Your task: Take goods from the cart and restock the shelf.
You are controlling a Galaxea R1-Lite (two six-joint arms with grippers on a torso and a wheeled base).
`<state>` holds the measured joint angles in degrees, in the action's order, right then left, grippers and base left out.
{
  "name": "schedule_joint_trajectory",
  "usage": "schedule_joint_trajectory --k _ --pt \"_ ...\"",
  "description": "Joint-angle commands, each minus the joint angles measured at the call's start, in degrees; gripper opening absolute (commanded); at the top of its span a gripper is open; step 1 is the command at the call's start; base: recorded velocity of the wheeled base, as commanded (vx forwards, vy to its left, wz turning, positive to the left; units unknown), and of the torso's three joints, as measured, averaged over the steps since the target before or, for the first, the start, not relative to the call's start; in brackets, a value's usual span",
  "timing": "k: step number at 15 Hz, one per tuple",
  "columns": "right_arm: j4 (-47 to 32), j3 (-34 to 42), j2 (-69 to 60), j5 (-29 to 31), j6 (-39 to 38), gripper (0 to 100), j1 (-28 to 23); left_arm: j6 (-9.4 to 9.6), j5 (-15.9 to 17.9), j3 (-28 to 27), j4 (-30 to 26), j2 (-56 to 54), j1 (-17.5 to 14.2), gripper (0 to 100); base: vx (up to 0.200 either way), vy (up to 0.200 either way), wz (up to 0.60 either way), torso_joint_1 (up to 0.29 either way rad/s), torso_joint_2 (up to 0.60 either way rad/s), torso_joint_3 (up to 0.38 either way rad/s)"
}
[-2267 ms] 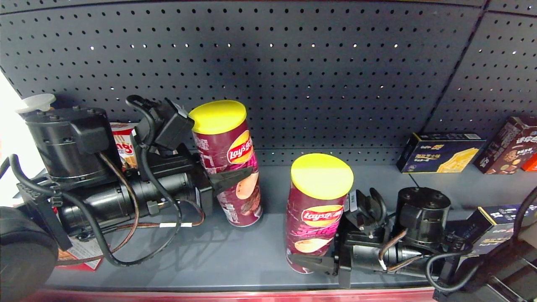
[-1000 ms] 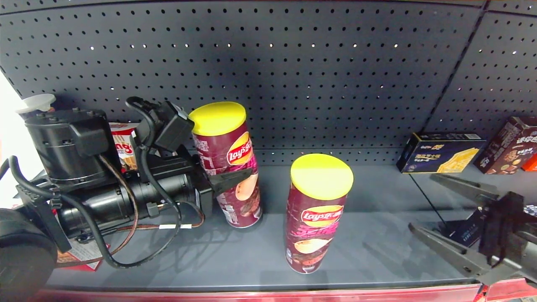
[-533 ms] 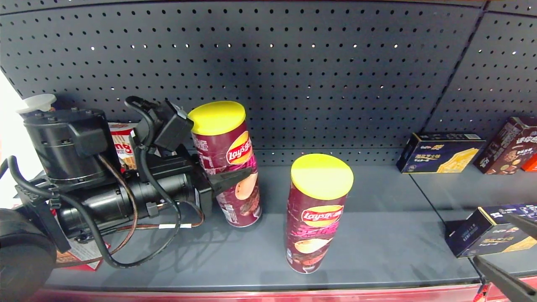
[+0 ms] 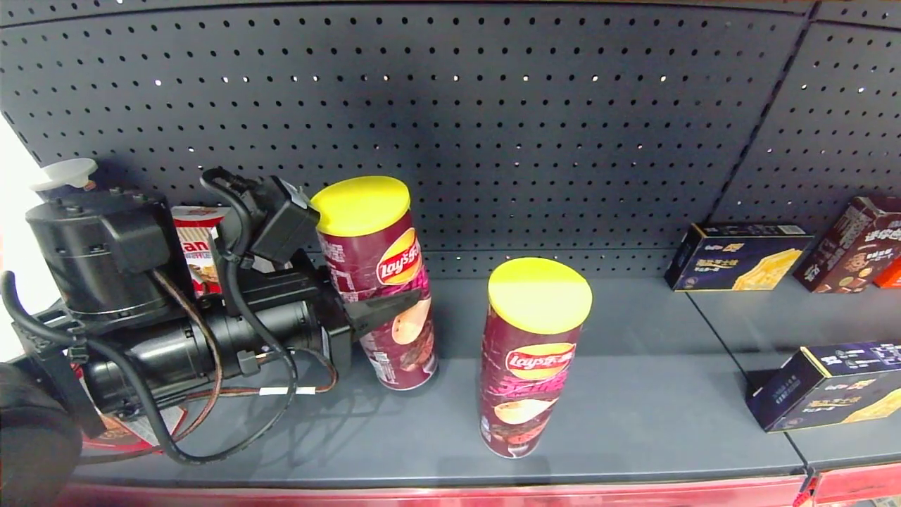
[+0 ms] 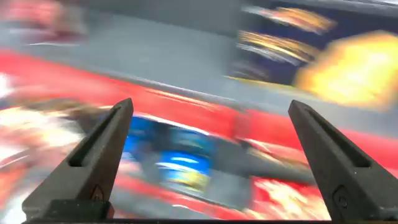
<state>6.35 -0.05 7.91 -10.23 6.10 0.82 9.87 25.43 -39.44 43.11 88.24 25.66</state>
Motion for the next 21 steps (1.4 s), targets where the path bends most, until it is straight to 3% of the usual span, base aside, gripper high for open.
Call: schedule_joint_trajectory --k 1,3,6,10,15,18,21 --pt "-2.7 0.0 -7.8 4.5 0.6 100 -0.6 -0.03 0.0 0.5 0.0 -0.5 -0.1 0 0.000 0.000 0.00 0.000 0.00 0.000" --pt "-2.7 0.0 -7.8 7.1 -0.6 100 -0.6 0.06 0.1 0.6 0.1 -0.8 -0.1 0 0.000 0.000 0.00 0.000 0.00 0.000" --pt "-5.2 0.0 -7.8 14.7 -8.4 100 -0.7 0.06 0.1 0.5 0.1 -0.7 -0.2 0 0.000 0.000 0.00 0.000 0.00 0.000" --pt "-6.5 0.0 -7.8 8.1 -5.0 100 -0.6 0.06 0.5 -0.3 0.1 -0.7 -0.2 0 0.000 0.000 0.00 0.000 0.00 0.000" --pt "-6.4 0.0 -7.8 8.3 -5.6 100 -0.6 0.06 0.6 -1.3 -0.1 -0.7 -0.1 0 0.000 0.000 0.00 0.000 0.00 0.000" --pt "-6.4 0.0 -7.8 8.3 -5.6 100 -0.6 0.06 0.7 -2.0 -0.5 -1.4 3.0 0 0.000 0.000 0.00 0.000 0.00 0.000" --pt "-6.4 0.0 -7.8 8.3 -5.6 100 -0.6 -0.03 0.8 -2.8 -0.3 -1.3 3.0 0 0.000 0.000 0.00 0.000 0.00 0.000"
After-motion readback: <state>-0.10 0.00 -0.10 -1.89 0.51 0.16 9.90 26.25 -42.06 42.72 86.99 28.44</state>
